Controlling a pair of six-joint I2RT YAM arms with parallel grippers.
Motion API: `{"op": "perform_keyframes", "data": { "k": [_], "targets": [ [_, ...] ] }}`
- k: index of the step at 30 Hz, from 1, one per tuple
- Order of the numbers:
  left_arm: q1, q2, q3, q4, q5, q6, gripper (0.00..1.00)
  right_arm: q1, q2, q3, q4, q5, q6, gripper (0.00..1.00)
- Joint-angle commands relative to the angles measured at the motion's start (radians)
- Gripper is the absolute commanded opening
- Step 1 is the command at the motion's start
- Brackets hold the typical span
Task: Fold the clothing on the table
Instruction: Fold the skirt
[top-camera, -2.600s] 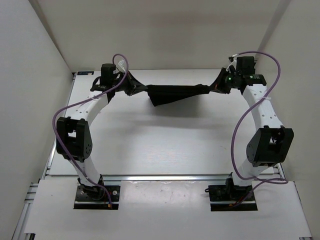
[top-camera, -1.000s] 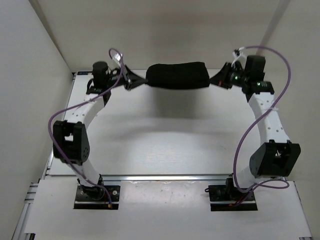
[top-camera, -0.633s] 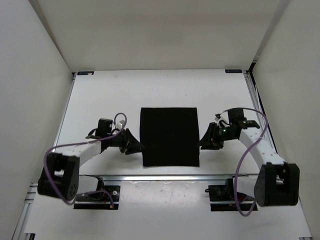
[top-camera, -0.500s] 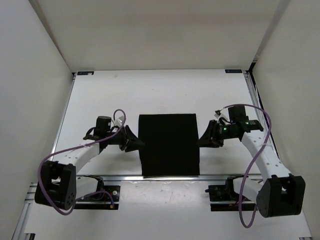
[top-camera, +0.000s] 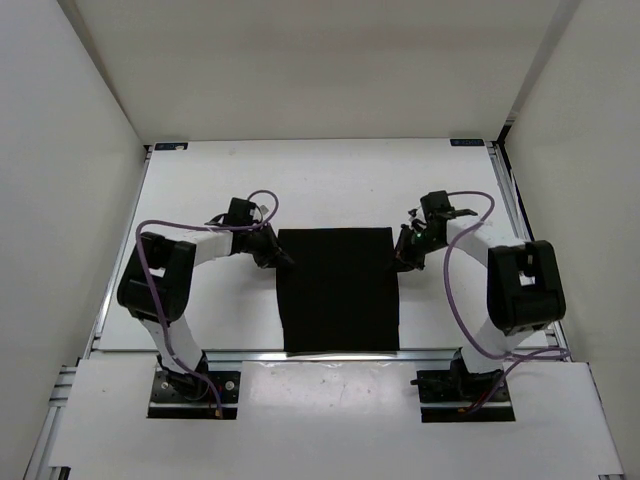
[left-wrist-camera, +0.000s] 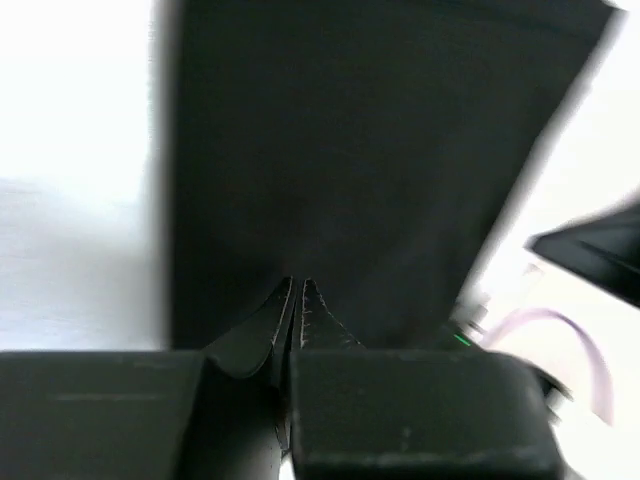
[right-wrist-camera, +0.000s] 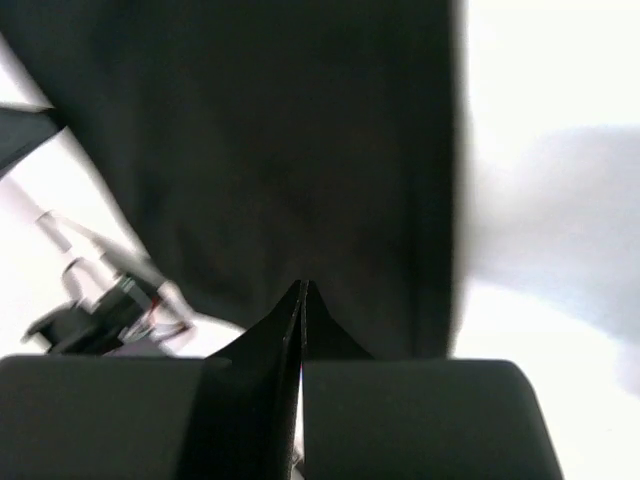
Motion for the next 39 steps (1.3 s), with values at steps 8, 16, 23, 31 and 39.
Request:
{"op": "perform_keyframes", "data": {
  "k": [8,16,23,31,39],
  "targets": [
    [-0.060,0.135,0.145,-0.143,-0.306,0.109,0.14,0.023,0.292,0.264,-0.105,0.231,-0.093,0.00],
    [-0.031,0.356,0.493,-0.255,-0.288,0.123,0.14,-0.040,0.585,0.774,-0.281,0.254,-0.162,0.00],
    [0.015,0.300,0.559,-0.188,-0.142,0.107,0.46,-0.062,0.527,0.913,-0.297,0.214,-0.208,0.00],
    [0.052,-0.117,0.202,-0.138,-0.177,0.124,0.58,-0.046,0.153,0.496,-0.237,0.130,-0.199,0.44],
    [0.009,-0.325,-0.100,-0.255,-0.271,0.222,0.57,0.038,-0.091,0.097,-0.177,0.084,-0.086,0.52]
  ]
}}
